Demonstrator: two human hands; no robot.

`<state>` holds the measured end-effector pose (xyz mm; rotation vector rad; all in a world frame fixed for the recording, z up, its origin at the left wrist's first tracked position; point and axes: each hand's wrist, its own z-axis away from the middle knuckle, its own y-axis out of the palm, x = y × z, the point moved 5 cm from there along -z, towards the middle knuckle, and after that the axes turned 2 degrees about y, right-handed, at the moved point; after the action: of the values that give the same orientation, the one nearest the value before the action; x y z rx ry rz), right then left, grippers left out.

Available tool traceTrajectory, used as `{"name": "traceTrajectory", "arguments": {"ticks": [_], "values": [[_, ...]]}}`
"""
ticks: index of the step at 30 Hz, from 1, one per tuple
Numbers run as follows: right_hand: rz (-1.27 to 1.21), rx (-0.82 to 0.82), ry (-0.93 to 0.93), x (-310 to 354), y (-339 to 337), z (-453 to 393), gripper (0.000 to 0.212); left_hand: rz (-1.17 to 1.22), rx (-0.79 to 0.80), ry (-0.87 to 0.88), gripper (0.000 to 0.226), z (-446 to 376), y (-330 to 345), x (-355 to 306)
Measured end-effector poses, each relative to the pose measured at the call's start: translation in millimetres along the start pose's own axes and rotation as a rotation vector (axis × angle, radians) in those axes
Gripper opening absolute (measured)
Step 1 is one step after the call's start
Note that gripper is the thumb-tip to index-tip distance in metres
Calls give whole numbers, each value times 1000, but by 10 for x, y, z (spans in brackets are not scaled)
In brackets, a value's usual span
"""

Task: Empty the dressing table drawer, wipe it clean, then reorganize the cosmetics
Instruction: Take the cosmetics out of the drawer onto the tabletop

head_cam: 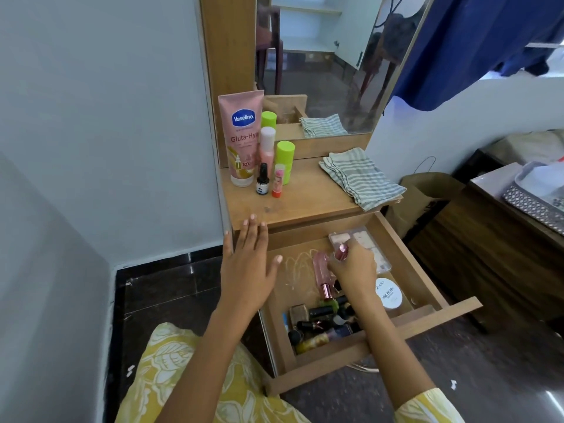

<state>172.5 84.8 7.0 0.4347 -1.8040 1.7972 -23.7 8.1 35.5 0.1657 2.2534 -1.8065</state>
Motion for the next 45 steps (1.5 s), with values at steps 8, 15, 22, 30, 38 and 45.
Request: {"name": "traceTrajectory", "arguments": {"ticks": [8,15,22,30,38,45], "values": [[-149,-135,-269,430,-224,267,21,483,-192,108,54,166,-113,-205],[-555,99,-391,975,-204,549,38,739,-417,43,39,122,-316,-65],[-648,219,-397,1264,-83,561,45,721,-578,-77,32,-55,-498,301],[-114,33,-340,672,-108,319,23,769,-522,-191,36,-559,-519,678],[311,96,-243,382,-80,43,12,724,-495,-159,35,-702,-410,745],[615,260,-185,400,258,95,35,659,-486,-149,36,-724,-363,712]]}}
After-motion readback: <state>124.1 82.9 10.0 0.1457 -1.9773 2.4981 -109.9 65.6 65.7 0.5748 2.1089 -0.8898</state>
